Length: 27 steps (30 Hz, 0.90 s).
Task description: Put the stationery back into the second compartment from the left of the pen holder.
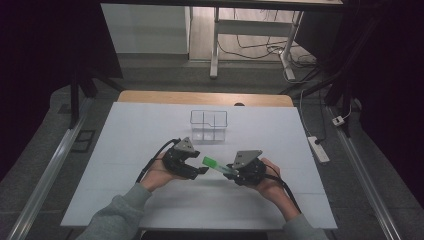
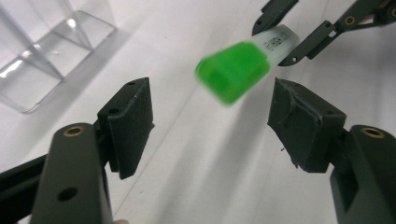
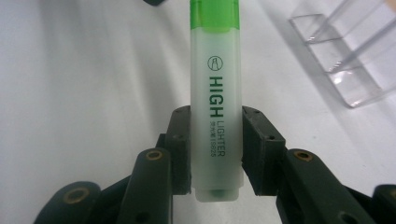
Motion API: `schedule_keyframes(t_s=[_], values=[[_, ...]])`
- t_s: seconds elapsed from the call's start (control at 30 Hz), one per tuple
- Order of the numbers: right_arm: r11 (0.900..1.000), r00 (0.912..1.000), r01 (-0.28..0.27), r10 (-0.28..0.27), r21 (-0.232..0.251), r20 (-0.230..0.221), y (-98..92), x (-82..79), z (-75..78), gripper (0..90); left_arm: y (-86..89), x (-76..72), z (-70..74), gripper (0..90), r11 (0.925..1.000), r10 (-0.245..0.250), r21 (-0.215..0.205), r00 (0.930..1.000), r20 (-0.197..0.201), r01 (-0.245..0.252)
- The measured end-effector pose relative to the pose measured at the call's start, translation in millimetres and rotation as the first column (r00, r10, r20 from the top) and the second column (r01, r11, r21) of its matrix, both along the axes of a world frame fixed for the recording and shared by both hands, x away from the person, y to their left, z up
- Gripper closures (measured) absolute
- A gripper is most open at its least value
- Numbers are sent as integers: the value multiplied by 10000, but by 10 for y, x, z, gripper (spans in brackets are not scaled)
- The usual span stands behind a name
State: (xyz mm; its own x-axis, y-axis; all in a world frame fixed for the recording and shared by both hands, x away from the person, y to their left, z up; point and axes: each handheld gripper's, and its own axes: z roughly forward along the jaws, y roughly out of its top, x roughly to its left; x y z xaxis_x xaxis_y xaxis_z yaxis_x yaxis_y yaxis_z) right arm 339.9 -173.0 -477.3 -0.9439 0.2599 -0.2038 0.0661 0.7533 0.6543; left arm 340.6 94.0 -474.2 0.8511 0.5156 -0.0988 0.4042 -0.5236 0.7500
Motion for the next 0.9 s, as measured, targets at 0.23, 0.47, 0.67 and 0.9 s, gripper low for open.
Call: schedule_keyframes(t_s=[0.23,0.47,0.67,0.9], values=[[9941,9986,529,-531,942,-1,-92,28,60,658,170,13,41,305,9969,633,-479,9979,163,-624],[9879,9966,820,-828,1314,12,-125,40,70,658,245,32,60,302,9910,921,-982,9957,55,-911],[9857,9953,957,-968,1385,8,-131,41,73,658,258,39,60,295,9866,1049,-1251,9944,-79,-1051],[9818,9939,1075,-1103,1566,95,-93,28,48,658,205,37,79,296,9721,1105,-2058,9936,-224,-1128]])
